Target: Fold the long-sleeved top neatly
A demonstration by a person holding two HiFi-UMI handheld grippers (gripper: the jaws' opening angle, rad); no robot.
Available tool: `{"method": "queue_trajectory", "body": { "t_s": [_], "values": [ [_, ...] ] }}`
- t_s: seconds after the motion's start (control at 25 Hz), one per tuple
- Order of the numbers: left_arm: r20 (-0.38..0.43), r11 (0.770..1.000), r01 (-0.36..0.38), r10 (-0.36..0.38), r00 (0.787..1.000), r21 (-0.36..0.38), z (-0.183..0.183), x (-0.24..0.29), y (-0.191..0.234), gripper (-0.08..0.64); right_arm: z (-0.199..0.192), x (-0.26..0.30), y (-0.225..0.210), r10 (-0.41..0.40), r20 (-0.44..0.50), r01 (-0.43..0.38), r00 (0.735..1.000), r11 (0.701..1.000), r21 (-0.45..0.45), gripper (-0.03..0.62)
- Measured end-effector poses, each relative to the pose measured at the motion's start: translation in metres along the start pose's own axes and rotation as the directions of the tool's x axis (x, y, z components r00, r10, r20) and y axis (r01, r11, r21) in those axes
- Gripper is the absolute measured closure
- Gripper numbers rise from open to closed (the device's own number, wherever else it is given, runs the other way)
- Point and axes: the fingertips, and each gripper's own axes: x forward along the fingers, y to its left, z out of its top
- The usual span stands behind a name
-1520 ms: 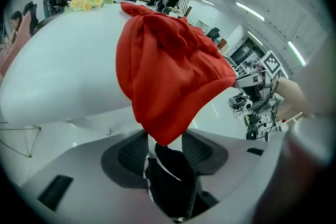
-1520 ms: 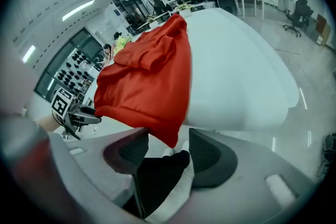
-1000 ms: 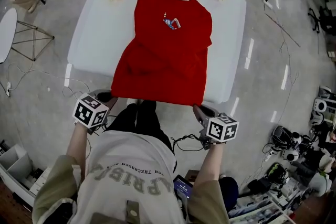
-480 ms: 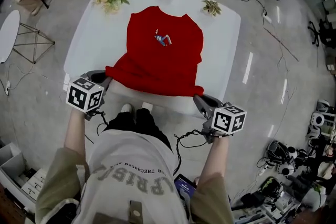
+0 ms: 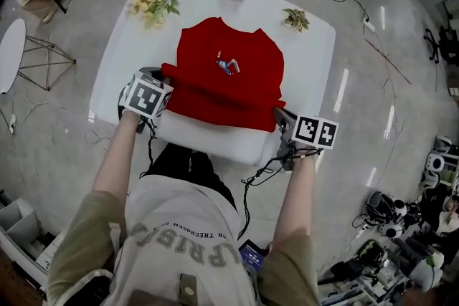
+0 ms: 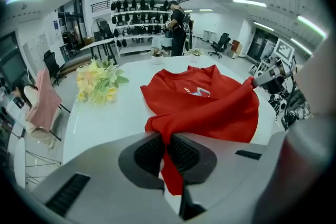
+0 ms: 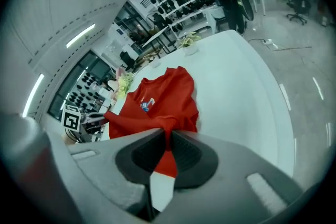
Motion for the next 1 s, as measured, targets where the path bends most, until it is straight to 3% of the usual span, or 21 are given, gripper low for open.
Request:
{"method": "queue_trajectory", "body": {
  "t_s": [0.24,0.4,0.48,0.52,0.56,0.64,0.72,0.8,0.92,1.0],
  "values": [
    [-0.069,0.995,0.103,-0.103,0.992,-0.011,0.011,0.037,0.010,0.538,0.007,0.027,-0.020,-0.124,-0.028,0.126,0.992,0.989,0.073,0.554],
    [-0.046,0.980,0.191,-0.194,0.980,-0.055,0.014,0.041,0.012,0.535,0.014,0.032,-0.014,-0.133,0.001,0.133,0.991,0.990,0.055,0.554],
    [-0.007,0.965,0.241,-0.243,0.970,-0.101,0.018,0.038,0.014,0.515,0.023,0.027,-0.006,-0.112,0.056,0.109,0.992,0.992,0.055,0.524],
    [0.011,0.958,0.257,-0.258,0.966,-0.123,0.021,0.035,0.017,0.460,0.028,0.025,-0.001,-0.094,0.086,0.089,0.992,0.994,0.061,0.488],
    [0.025,0.954,0.265,-0.264,0.964,-0.140,0.023,0.033,0.022,0.422,0.033,0.022,0.004,-0.077,0.111,0.070,0.991,0.995,0.068,0.409],
    [0.038,0.955,0.252,-0.249,0.968,-0.156,0.024,0.028,0.033,0.410,0.040,0.015,0.009,-0.068,0.145,0.059,0.987,0.996,0.065,0.350],
    [0.036,0.960,0.232,-0.229,0.973,-0.158,0.019,0.020,0.042,0.408,0.043,0.006,0.012,-0.081,0.166,0.076,0.983,0.996,0.037,0.346],
    [0.018,0.953,0.260,-0.260,0.965,-0.158,0.006,0.009,0.041,0.393,0.035,-0.004,0.014,-0.090,0.156,0.094,0.984,0.995,-0.016,0.345],
    [-0.050,0.920,0.367,-0.377,0.925,-0.139,-0.029,-0.010,0.015,0.337,-0.001,-0.014,0.004,-0.141,0.052,0.147,0.989,0.979,-0.144,0.345],
    [-0.088,0.912,0.395,-0.405,0.910,-0.113,-0.051,-0.016,-0.003,0.312,-0.029,-0.015,-0.008,-0.180,-0.031,0.169,0.983,0.961,-0.220,0.345]
  ]
}}
